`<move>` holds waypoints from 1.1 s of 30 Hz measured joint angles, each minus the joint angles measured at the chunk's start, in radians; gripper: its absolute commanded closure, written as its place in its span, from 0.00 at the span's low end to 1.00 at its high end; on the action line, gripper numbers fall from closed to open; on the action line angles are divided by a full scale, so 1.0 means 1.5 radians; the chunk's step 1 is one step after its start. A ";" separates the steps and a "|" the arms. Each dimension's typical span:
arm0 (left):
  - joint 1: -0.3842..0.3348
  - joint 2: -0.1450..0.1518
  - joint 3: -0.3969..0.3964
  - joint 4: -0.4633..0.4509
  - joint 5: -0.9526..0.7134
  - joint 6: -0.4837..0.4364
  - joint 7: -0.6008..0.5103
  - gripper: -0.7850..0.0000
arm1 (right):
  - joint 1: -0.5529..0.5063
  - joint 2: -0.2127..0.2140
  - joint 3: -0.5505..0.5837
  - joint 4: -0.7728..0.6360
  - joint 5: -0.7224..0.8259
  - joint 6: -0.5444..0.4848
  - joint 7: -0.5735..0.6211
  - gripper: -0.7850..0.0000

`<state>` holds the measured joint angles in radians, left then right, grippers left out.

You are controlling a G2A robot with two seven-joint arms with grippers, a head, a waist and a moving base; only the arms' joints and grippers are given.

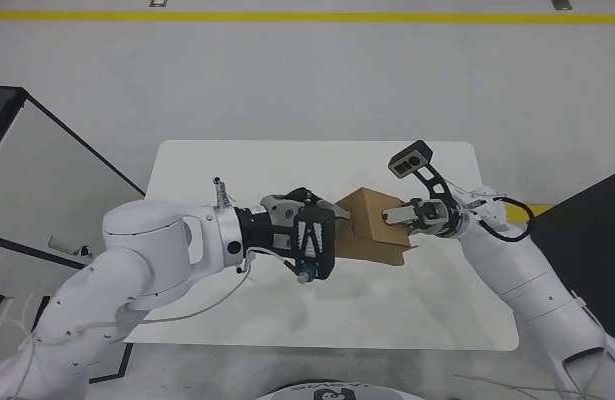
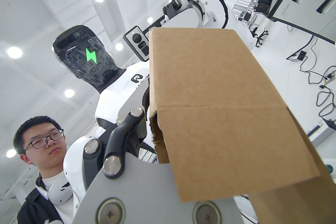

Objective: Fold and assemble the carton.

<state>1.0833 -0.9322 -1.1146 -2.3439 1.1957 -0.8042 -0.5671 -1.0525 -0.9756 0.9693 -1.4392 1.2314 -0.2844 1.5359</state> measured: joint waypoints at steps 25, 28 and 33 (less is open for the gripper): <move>0.070 0.015 -0.124 -0.004 0.009 0.005 0.043 0.00 | -0.013 0.009 0.018 -0.036 0.034 0.000 0.000 1.00; 0.097 0.019 -0.162 -0.004 0.006 0.004 0.061 0.00 | -0.016 0.008 0.020 -0.039 0.031 0.002 -0.007 1.00; 0.146 0.025 -0.223 -0.004 -0.002 -0.014 0.098 0.00 | -0.026 0.006 0.037 -0.040 0.037 0.000 0.000 1.00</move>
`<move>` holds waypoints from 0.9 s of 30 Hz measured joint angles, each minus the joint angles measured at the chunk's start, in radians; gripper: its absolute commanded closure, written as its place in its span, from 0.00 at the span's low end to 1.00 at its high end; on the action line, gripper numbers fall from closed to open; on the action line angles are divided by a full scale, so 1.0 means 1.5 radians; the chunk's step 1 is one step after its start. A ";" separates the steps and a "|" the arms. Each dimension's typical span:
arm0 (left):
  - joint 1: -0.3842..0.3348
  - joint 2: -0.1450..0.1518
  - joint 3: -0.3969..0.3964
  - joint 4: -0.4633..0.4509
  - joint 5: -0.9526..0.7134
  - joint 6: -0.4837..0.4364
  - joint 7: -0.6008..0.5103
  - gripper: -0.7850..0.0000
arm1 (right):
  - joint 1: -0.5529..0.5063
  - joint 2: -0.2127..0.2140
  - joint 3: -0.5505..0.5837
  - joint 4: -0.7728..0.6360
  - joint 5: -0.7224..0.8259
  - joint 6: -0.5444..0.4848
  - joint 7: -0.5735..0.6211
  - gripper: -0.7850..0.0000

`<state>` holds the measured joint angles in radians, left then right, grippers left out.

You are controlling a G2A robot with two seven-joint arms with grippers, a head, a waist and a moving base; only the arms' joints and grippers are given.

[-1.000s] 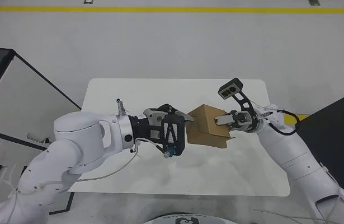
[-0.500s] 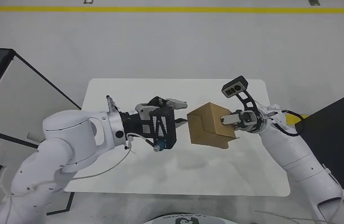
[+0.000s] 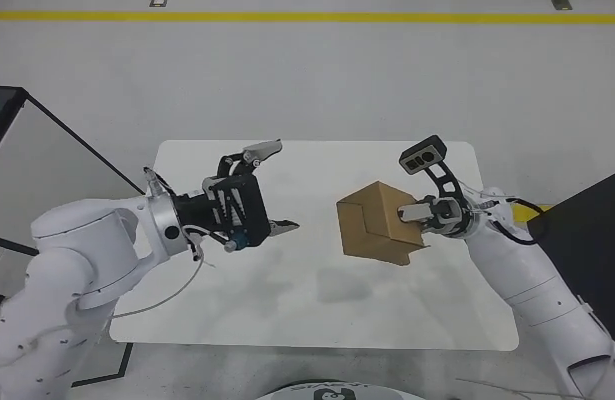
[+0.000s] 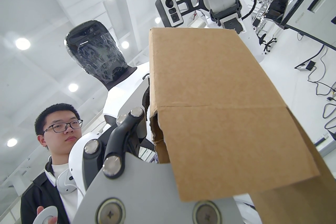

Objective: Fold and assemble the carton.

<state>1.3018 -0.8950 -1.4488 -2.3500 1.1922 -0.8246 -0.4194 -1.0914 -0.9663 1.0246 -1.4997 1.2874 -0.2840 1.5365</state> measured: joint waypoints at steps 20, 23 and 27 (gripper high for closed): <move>0.056 0.007 -0.076 0.000 0.025 -0.042 0.047 0.00 | 0.008 -0.001 0.027 0.006 -0.028 0.000 -0.002 1.00; 0.056 0.007 -0.076 0.000 0.025 -0.042 0.047 0.00 | 0.036 0.007 0.065 -0.007 -0.105 -0.016 -0.025 1.00; 0.056 0.007 -0.076 0.000 0.025 -0.042 0.047 0.00 | 0.097 0.021 0.109 -0.020 -0.328 -0.013 -0.022 1.00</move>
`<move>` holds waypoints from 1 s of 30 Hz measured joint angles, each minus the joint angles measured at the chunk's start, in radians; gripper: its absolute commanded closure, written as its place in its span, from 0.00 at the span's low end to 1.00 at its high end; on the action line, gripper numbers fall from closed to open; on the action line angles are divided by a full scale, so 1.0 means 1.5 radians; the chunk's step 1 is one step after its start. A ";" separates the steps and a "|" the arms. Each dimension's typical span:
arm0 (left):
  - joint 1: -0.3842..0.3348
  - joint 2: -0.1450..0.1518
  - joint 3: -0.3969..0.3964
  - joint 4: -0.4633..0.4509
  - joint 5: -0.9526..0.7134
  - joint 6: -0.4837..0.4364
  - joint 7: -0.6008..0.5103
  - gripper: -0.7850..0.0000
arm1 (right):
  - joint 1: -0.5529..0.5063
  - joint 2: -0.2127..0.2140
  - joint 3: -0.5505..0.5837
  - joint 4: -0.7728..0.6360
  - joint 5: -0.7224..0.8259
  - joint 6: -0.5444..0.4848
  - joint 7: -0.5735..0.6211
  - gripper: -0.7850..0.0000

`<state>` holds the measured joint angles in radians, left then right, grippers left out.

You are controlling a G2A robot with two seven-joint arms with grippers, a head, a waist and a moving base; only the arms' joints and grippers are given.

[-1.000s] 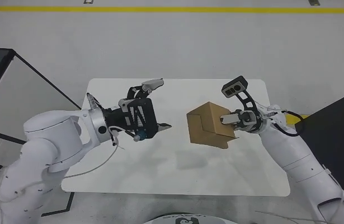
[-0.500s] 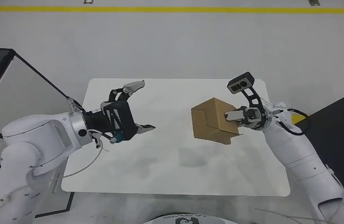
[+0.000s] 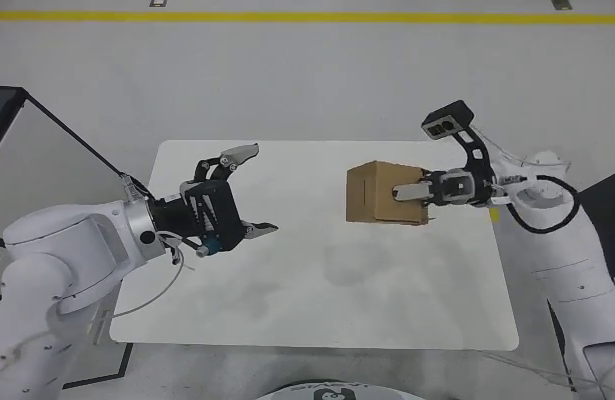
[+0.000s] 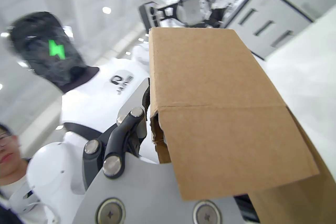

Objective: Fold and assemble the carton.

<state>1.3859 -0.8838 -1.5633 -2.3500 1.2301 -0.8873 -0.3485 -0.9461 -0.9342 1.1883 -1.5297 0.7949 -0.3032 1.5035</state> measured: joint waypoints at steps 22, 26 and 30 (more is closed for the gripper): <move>0.006 0.000 -0.002 0.005 -0.004 0.010 0.006 0.00 | 0.144 0.006 -0.055 -0.090 -0.450 -0.018 -0.009 1.00; 0.026 0.001 -0.031 0.029 -0.050 0.016 0.015 0.00 | 0.185 0.006 -0.106 -0.116 -0.571 -0.019 -0.010 1.00; 0.056 0.004 -0.086 0.049 -0.122 -0.003 0.014 0.00 | 0.229 0.005 -0.170 -0.129 -0.652 -0.025 -0.016 1.00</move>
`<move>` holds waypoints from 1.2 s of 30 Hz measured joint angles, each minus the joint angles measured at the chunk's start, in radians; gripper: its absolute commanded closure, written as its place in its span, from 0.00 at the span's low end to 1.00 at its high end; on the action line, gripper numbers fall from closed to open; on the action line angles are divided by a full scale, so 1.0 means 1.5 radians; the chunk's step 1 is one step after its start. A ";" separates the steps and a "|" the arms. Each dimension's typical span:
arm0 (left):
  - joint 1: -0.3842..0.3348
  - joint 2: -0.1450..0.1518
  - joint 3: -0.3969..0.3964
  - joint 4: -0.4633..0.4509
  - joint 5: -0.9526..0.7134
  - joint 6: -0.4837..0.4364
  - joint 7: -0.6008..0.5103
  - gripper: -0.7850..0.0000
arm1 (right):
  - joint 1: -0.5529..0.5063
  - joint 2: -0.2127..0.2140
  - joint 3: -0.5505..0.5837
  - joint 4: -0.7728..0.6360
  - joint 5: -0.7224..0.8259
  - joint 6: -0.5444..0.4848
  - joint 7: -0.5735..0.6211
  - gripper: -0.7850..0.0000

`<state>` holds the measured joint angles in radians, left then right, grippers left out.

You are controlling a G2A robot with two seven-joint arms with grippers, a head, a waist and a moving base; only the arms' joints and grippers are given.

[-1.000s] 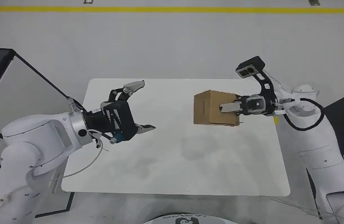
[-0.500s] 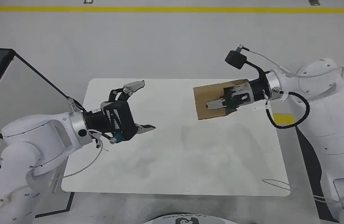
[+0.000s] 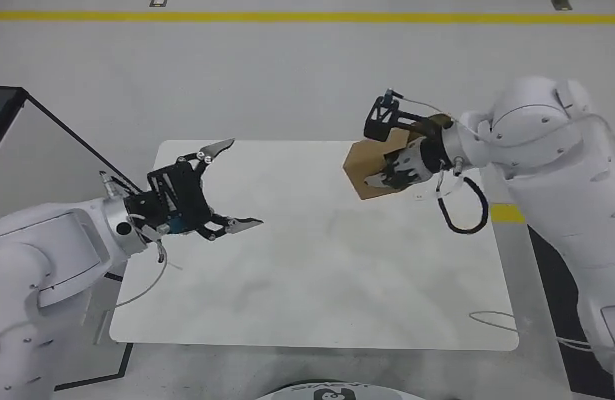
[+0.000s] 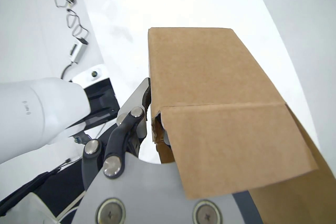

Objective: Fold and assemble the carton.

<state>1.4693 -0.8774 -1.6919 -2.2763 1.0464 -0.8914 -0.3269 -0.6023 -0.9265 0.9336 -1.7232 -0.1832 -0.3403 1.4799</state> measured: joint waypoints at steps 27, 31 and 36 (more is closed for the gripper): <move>0.104 0.009 -0.131 0.008 -0.146 -0.081 0.006 0.00 | 0.164 -0.049 -0.313 -0.029 -0.201 -0.006 -0.006 1.00; 0.104 0.009 -0.131 0.008 -0.146 -0.081 0.006 0.00 | 0.230 -0.097 -0.435 0.014 -0.233 0.012 0.012 1.00; 0.104 0.009 -0.131 0.008 -0.146 -0.081 0.006 0.00 | 0.248 -0.126 -0.472 0.055 -0.212 0.002 0.002 1.00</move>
<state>1.6258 -0.8635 -1.8882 -2.2646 0.8270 -1.0123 -0.3182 -0.2306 -1.1161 0.2259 -1.6400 -0.5017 -0.3379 1.4822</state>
